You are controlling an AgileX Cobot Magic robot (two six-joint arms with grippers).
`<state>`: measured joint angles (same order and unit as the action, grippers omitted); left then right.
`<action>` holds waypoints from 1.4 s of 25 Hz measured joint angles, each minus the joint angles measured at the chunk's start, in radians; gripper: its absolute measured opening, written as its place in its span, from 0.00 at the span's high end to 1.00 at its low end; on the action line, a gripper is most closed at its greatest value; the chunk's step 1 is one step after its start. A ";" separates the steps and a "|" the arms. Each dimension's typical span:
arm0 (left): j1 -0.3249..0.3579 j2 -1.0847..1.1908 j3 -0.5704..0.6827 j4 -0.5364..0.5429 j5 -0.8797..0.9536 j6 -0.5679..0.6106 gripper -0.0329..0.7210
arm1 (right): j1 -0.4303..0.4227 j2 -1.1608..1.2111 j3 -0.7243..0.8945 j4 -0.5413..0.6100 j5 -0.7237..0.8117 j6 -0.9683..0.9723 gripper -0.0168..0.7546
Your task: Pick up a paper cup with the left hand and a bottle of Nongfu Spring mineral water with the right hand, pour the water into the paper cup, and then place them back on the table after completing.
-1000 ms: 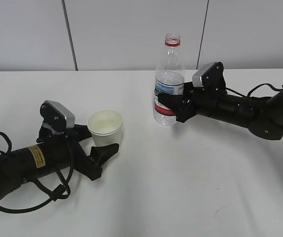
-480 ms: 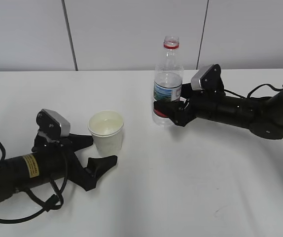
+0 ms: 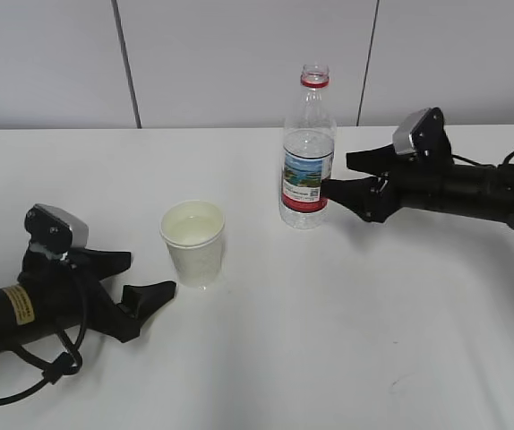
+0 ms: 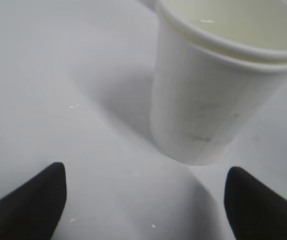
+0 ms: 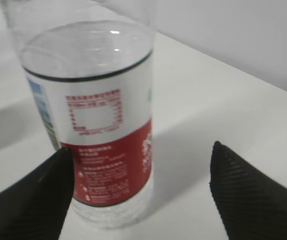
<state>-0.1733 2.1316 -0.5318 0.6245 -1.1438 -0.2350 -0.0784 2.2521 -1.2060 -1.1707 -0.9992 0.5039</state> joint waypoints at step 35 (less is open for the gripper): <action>0.232 -0.264 -0.182 -0.239 0.462 0.088 0.19 | -0.068 -0.077 -0.143 0.368 0.593 -0.013 0.21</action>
<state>0.0588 1.8675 -0.7141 0.3857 -0.6823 -0.1474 -0.1464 2.1755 -1.3490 -0.8024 -0.4060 0.4907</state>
